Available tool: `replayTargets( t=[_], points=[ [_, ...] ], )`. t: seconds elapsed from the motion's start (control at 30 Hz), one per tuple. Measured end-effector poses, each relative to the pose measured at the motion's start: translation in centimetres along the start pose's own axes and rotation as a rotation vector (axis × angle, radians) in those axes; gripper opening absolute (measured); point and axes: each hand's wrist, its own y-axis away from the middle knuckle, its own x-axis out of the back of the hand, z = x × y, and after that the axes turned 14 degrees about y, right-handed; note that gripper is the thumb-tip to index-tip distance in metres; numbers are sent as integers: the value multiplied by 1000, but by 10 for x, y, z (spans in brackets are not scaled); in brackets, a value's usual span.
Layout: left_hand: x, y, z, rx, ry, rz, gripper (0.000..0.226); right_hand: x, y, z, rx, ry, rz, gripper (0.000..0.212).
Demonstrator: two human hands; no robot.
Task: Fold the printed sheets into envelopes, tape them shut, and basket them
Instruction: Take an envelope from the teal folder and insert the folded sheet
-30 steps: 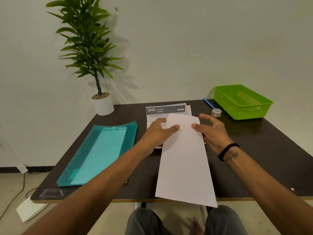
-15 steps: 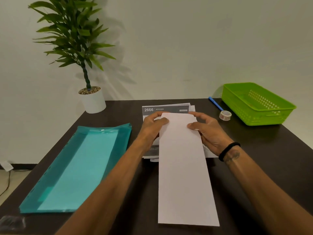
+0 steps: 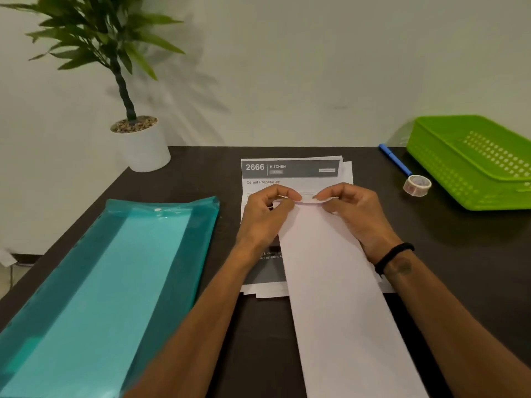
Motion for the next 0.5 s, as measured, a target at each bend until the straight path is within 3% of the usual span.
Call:
replayTargets(
  t=[0.23,0.5],
  points=[
    [0,-1,-6,-7,48,4,25,-1,0,8,0,-70,44,14],
    [-3,-4,1,142,199,83,17,-2,-3,12,45,-61,101,11]
  ],
)
